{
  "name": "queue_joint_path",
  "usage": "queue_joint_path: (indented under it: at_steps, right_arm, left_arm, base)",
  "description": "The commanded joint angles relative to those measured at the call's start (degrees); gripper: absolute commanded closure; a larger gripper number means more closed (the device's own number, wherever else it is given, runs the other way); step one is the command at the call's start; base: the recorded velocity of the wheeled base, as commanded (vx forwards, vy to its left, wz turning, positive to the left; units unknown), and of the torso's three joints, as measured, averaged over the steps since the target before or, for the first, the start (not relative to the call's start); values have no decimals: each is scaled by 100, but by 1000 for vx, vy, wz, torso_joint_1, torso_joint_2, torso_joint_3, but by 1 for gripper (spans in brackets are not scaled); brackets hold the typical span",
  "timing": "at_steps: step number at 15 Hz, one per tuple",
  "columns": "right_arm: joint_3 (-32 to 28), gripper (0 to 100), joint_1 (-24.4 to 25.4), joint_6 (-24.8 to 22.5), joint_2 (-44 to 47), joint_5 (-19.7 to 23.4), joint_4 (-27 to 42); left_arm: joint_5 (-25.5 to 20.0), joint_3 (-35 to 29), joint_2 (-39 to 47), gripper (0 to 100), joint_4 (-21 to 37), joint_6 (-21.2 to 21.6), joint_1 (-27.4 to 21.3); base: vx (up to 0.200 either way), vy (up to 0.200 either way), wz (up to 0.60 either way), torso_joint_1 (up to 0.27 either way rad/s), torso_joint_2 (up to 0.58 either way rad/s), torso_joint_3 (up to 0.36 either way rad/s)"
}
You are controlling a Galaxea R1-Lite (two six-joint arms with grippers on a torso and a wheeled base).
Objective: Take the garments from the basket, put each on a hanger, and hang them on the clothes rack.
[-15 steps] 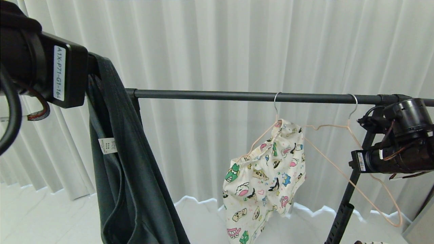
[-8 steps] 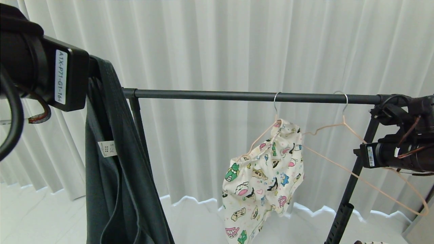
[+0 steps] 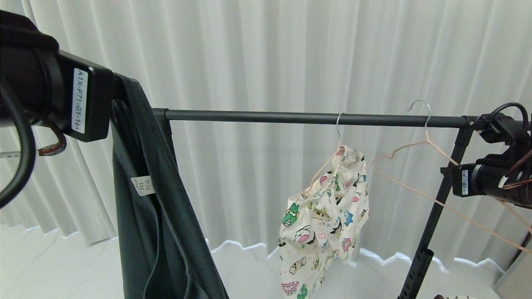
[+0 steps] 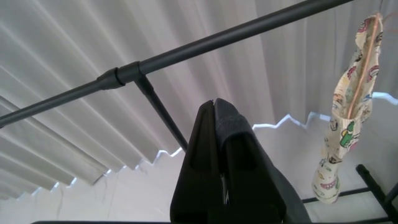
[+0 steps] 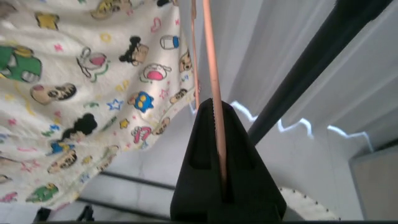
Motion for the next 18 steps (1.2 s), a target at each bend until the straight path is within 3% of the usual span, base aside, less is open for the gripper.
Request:
queue_joint_path:
  at_steps: [1,7,9,14,18]
  right_arm:
    - [103,100,4,0,-168,3,-172]
    - [956,100,4,8,-1091,100,-814]
    - [1360,100,4,0,-1759,372,-814]
    - [1861,100,12,-246,-2779,636,-796]
    - [2617,100,12,-668,-3455,636,-796]
  left_arm:
    - [2,17,0,100,1,-10,2]
    - [11,166,-9,100,1,-36,46]
    - [82,333,-53,100,1,-27,98]
    - [178,403,-9,100,1,-45,283]
    - [152,913,-35,100,-52,-45,828]
  base:
    - [0,0,0,0,0,0]
    - [0,0,0,0,0,0]
    - [0,0,0,0,0,0]
    - [-200,0,0,3,3,3]
    - [-200,0,0,-6,2,7]
